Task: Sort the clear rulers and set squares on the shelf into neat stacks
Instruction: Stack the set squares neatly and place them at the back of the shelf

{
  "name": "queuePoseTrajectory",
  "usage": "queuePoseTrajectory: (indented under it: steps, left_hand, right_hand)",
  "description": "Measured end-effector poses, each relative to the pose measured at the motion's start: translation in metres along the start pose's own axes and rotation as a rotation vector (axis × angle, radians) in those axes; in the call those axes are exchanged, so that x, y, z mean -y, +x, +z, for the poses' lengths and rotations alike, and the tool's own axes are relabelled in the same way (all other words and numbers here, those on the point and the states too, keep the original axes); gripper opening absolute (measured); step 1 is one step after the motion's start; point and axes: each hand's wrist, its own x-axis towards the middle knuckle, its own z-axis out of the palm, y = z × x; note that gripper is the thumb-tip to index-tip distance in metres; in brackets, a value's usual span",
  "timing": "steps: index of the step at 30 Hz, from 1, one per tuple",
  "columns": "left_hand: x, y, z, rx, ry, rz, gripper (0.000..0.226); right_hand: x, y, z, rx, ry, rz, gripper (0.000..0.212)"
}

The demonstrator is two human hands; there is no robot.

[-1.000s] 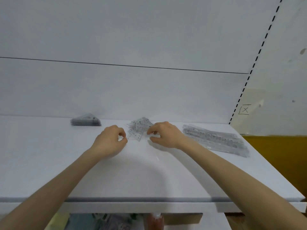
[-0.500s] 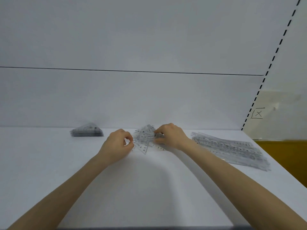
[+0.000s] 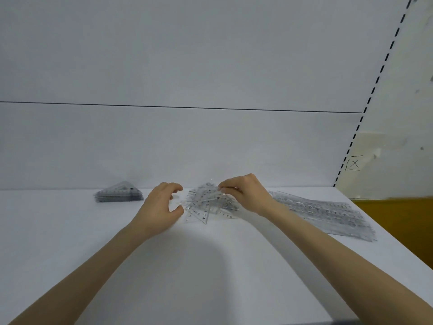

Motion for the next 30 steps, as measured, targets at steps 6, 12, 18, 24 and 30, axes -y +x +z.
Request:
queuePoseTrajectory:
  steps: [6,12,18,24,30]
  left_hand:
    - [-0.027,-0.01,-0.013,0.166,-0.527,-0.106,0.043]
    - [-0.041,-0.019,-0.023,0.361,-0.853,-0.142,0.043]
    - [-0.031,-0.02,-0.025,0.26,-0.836,-0.226,0.038]
    - [-0.004,-0.022,-0.03,0.188,-0.709,-0.326,0.033]
    - [0.006,-0.022,-0.034,0.2,-0.71,-0.388,0.031]
  right_hand:
    - [0.031,0.001,-0.01,0.159,0.442,0.032,0.012]
    - [0.052,0.0,-0.001,0.171,0.54,0.045,0.009]
    - [0.042,0.006,0.003,0.051,0.303,0.133,0.024]
    - [-0.003,0.002,0.003,0.052,0.005,0.211,0.014]
    - [0.009,0.015,0.024,0.286,-0.292,0.166,0.054]
